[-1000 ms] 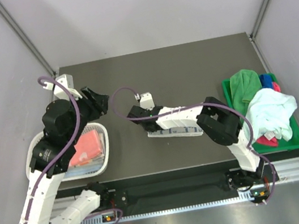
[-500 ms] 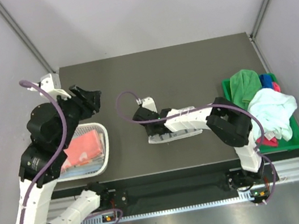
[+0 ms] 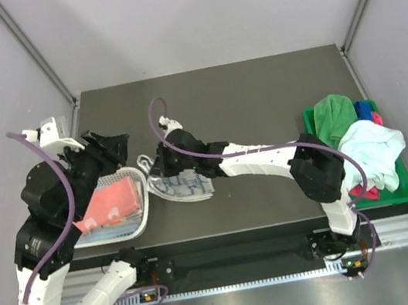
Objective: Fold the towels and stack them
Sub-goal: Neatly place the folded towel into the bin
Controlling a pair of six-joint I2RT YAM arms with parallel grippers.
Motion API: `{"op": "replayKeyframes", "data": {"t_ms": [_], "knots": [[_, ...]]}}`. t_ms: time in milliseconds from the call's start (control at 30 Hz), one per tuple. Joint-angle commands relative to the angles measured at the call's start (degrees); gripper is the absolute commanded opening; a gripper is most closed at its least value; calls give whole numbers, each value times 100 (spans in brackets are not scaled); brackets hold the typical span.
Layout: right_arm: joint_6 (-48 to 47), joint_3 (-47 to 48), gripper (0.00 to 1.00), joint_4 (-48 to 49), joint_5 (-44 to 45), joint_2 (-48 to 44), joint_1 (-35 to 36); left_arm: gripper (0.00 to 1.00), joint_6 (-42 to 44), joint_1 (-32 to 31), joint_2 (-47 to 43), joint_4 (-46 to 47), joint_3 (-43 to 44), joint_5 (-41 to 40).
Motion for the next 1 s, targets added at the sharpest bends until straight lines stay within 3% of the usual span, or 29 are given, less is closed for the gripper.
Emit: {"op": "replayKeyframes", "data": {"t_ms": [0, 467, 967], "knots": [[478, 760, 0, 1205, -306, 205, 292, 53, -36, 20, -62, -186, 129, 8], [461, 3336, 0, 1260, -921, 1673, 653, 52, 25, 20, -150, -696, 481, 562], [759, 4795, 0, 1066, -1044, 2534, 890, 52, 17, 20, -141, -784, 709, 641]]}}
